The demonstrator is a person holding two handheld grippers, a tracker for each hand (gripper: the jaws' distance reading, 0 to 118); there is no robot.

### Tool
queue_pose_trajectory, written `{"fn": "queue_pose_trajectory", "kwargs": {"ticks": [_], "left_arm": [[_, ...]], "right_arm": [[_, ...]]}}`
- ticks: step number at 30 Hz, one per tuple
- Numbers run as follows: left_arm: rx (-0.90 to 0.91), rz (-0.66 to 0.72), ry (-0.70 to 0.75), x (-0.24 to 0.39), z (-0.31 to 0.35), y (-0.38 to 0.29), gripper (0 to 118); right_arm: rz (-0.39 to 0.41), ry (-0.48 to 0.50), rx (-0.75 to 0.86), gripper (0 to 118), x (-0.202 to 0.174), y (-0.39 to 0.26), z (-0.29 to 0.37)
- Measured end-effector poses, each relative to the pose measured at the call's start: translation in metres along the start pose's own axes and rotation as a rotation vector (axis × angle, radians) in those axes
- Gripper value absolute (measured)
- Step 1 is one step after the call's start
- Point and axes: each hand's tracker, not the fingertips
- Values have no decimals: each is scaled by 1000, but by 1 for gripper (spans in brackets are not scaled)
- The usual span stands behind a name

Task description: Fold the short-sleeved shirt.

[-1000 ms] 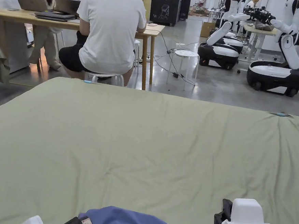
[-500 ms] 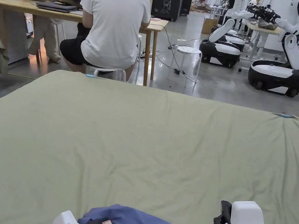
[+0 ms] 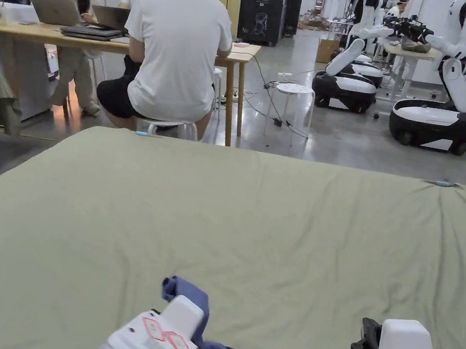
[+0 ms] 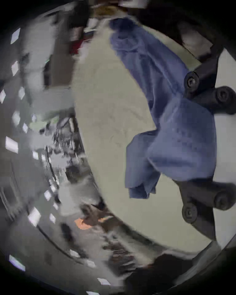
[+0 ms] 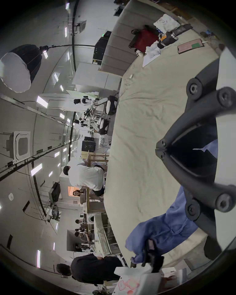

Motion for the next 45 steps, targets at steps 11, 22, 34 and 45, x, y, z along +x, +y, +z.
{"fn": "queue_pose_trajectory", "kwargs": {"ticks": [11, 22, 34, 45], "left_arm": [[-155, -669, -118, 159, -41, 29, 30], [-49, 428, -287, 50, 3, 65, 83], [-189, 593, -439, 88, -45, 31, 0], [-262, 598, -634, 142, -20, 24, 0]], "right_arm": [[-73, -25, -34, 0, 68, -22, 4], [-109, 4, -45, 0, 94, -31, -7], [-104, 29, -62, 0, 93, -34, -18], [-106, 18, -56, 0, 96, -32, -11]]}}
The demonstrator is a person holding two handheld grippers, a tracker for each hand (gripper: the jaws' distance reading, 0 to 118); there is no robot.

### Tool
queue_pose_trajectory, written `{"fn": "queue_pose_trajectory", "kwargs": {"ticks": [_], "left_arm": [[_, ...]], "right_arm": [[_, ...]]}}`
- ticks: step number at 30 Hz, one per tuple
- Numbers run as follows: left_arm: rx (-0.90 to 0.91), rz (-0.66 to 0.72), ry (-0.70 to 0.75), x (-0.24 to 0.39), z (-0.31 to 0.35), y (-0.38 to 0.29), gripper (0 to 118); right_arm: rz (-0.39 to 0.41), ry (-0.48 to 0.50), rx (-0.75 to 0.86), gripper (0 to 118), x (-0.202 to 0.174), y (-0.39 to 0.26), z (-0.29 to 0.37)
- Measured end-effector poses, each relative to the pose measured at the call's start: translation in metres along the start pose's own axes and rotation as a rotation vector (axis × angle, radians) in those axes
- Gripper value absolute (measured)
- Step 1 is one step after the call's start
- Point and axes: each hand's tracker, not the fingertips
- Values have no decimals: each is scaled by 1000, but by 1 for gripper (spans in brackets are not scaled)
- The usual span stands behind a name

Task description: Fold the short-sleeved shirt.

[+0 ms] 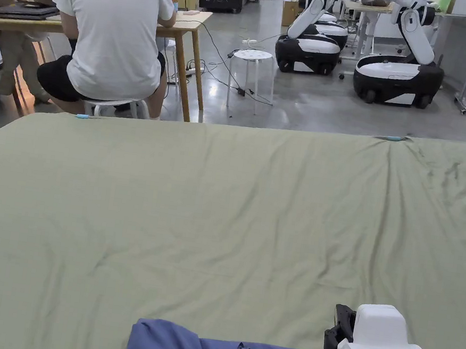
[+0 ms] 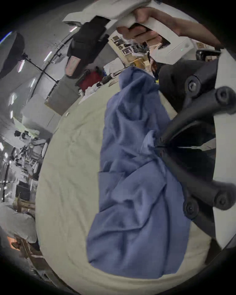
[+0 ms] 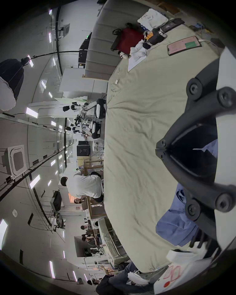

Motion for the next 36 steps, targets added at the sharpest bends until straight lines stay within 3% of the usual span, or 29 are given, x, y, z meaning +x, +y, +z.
{"fn": "queue_pose_trajectory", "kwargs": {"ticks": [4, 6, 8, 10, 12, 14, 18, 20, 21, 22, 24, 30, 36], "left_arm": [[-2, -21, 40, 6, 4, -9, 1], [36, 5, 54, 2, 9, -11, 11], [67, 21, 55, -4, 20, -9, 13], [94, -9, 38, 1, 34, -7, 34], [132, -30, 22, 4, 55, -4, 79], [202, -46, 22, 5, 77, 0, 95], [324, 7, 48, -17, 115, 10, 93], [397, 119, 70, -47, 131, 14, 78], [416, 168, 83, -62, 134, 15, 44], [415, 217, 115, -78, 136, 15, 0], [386, 249, 198, -101, 132, 14, 0], [367, 442, 89, -158, 111, 2, 0], [393, 703, -203, -201, 106, -13, 0]], "right_arm": [[5, 4, 2, 0, -6, 1, 5], [5, 6, 7, 0, -9, 2, 7], [12, 9, 11, 0, -11, 2, 9], [20, 8, 14, 0, -14, 3, 11], [23, 7, 16, 0, -16, 5, 13], [26, 8, 20, 0, -19, 7, 14], [41, 14, 30, 0, -29, 11, 14], [45, 18, 34, 0, -34, 14, 15], [48, 21, 37, 0, -36, 14, 16], [53, 22, 36, 0, -39, 15, 15], [68, 30, 35, 0, -42, 15, 12], [97, 34, 35, 0, -56, 25, 7], [120, 41, 27, 0, -57, 29, 6]]}}
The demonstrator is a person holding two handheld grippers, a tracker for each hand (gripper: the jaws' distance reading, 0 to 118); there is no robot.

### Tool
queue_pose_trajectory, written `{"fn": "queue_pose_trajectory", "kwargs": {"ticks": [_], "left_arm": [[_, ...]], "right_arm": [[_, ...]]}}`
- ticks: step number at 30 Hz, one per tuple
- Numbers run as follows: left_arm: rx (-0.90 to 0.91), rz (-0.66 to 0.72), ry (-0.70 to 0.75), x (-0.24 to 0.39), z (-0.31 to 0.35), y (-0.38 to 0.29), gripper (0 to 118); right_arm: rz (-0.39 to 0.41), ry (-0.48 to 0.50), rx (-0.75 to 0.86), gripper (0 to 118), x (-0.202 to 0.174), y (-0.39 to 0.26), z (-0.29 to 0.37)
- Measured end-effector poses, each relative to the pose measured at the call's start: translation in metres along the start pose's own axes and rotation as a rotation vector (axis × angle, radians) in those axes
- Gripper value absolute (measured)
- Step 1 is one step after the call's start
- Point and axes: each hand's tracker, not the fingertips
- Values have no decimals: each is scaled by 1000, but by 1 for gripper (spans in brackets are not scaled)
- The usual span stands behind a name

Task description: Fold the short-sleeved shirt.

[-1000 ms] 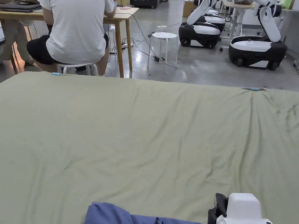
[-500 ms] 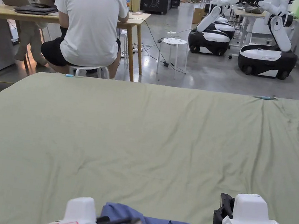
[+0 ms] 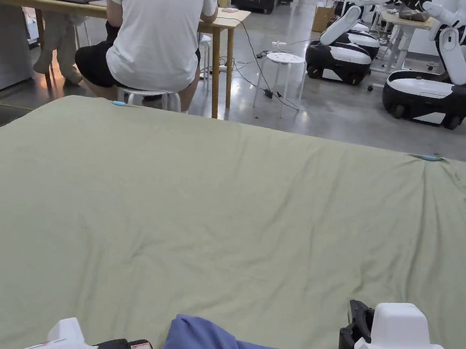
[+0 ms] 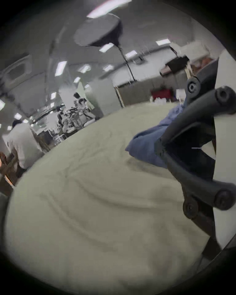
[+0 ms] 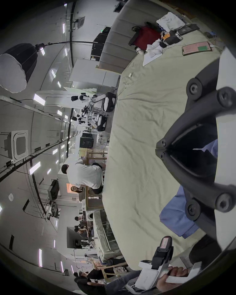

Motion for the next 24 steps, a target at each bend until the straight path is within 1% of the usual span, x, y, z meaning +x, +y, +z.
{"fn": "queue_pose_trajectory", "kwargs": {"ticks": [1, 4, 5, 6, 7, 8, 9, 10, 12, 16, 17, 18, 19, 20, 21, 23, 24], "left_arm": [[-11, -13, -16, -3, 2, 2, 0], [-30, 23, -82, -2, 7, 2, 0], [-35, 21, -74, -2, 5, 0, 2], [-33, 19, -58, -1, 3, -2, 32], [-24, 20, -16, -4, -1, -1, 74], [-30, 25, 6, -4, -8, -4, 108], [-41, 24, -13, -7, -12, -7, 118], [-55, 60, -98, -7, -17, -10, 117], [-104, 150, -132, -12, -34, -9, 115], [-172, 24, -99, 19, -65, -30, 114], [-146, 12, -62, 25, -69, -31, 108], [-130, 17, -36, 28, -70, -31, 76], [-96, 24, 4, 25, -74, -24, 24], [-75, 28, 57, 24, -73, -22, 13], [-76, 23, 71, 21, -75, -22, 13], [-83, 10, 48, 21, -71, -21, 13], [-58, -4, 54, 24, -64, -19, 13]], "right_arm": [[5, -2, -2, 0, 1, -1, 0], [9, -16, -9, 0, 5, -1, -3], [2, -21, -9, 0, 6, 0, -5], [-1, -24, -8, 0, 6, 1, -6], [-6, -23, -7, 0, 7, 1, -6], [-10, -20, -8, 0, 8, 1, -6], [-9, -19, -9, 0, 7, 1, -6], [2, -25, -11, 0, 6, 1, -6], [11, -24, -13, 0, 7, 0, -7], [5, -17, -25, 0, 8, 2, -8], [2, -18, -25, 0, 8, 2, -7], [2, -20, -24, 0, 8, 2, -7], [1, -22, -23, 0, 8, 3, -7], [-3, -18, -20, 0, 9, 3, -7], [-8, -16, -18, 0, 10, 3, -6], [-15, -17, -19, 0, 11, 3, -6], [-14, -19, -20, 0, 12, 3, -5]]}}
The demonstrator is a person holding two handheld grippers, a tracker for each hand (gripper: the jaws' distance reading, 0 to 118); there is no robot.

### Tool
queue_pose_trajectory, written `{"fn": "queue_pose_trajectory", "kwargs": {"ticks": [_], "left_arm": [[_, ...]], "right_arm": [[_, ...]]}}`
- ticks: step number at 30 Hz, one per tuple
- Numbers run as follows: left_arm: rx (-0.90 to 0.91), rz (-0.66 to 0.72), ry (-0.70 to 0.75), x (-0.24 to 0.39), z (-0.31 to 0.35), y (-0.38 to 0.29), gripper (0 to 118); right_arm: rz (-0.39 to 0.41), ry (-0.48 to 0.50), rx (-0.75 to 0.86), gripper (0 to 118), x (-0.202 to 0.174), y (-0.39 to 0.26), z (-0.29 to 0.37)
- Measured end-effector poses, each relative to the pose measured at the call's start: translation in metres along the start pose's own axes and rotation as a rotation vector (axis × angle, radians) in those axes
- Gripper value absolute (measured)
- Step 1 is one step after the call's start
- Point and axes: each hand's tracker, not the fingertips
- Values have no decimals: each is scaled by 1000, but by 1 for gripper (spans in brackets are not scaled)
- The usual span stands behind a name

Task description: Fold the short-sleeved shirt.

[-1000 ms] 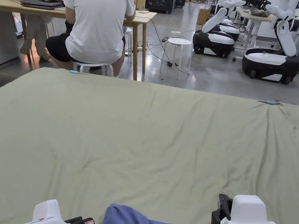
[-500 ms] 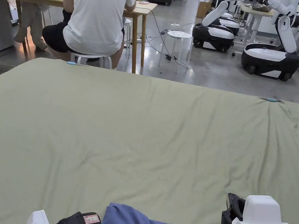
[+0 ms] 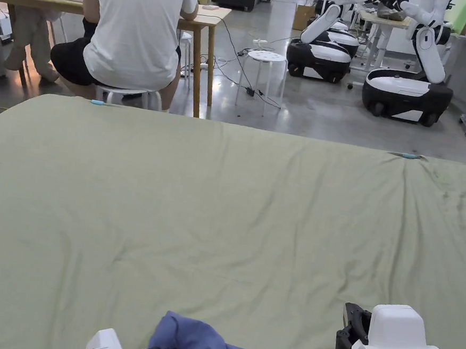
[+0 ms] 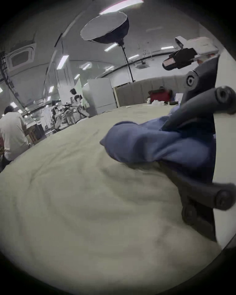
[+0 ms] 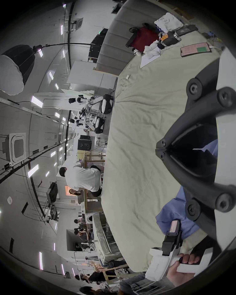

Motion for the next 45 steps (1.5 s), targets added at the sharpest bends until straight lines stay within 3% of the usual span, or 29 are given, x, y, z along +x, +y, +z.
{"fn": "queue_pose_trajectory", "kwargs": {"ticks": [3, 6, 10, 18, 23, 25, 26, 27, 30, 32, 33, 37, 39, 40, 41, 42, 43, 45], "left_arm": [[171, -39, 57, -18, 31, 28, 13], [232, -246, 280, -13, 63, 58, 13], [258, -450, 381, 36, 74, 33, 13], [159, -1008, 355, 144, -12, -80, 13], [36, -1296, 471, 167, -83, -155, 12], [-35, -1397, 560, 150, -111, -169, 14], [-53, -1388, 555, 144, -116, -169, 20], [-51, -1356, 524, 144, -112, -165, 32], [-26, -1240, 365, 166, -88, -151, 94], [-43, -1092, 186, 189, -55, -135, 100], [-28, -1005, 135, 194, -43, -126, 111], [113, -925, 179, 175, -24, -89, 111], [82, -891, 216, 162, -23, -80, 103], [56, -877, 241, 153, -24, -76, 84], [35, -863, 258, 147, -27, -75, 53], [19, -853, 272, 141, -34, -76, 6], [16, -856, 281, 140, -41, -82, 0], [-49, -858, 227, 139, -49, -89, 0]], "right_arm": [[-10, -6, -6, 0, 5, -3, 3], [-4, -18, -15, 0, 10, -10, 5], [-28, -25, -32, 0, 16, -16, 3], [-27, -34, -63, 0, 33, -25, 13], [-46, -67, -94, 0, 53, -38, 24], [-58, -82, -112, 0, 60, -41, 30], [-60, -87, -114, 0, 63, -42, 32], [-59, -94, -115, 0, 66, -44, 35], [-62, -108, -116, 0, 74, -48, 40], [-100, -95, -115, 0, 80, -50, 36], [-107, -92, -112, 0, 80, -51, 35], [-103, -80, -101, 0, 76, -50, 38], [-103, -74, -98, 0, 76, -51, 38], [-98, -74, -99, 0, 76, -50, 38], [-97, -73, -100, 0, 76, -50, 38], [-100, -69, -100, 0, 76, -50, 37], [-103, -68, -102, 0, 76, -50, 36], [-104, -66, -110, 0, 76, -53, 31]]}}
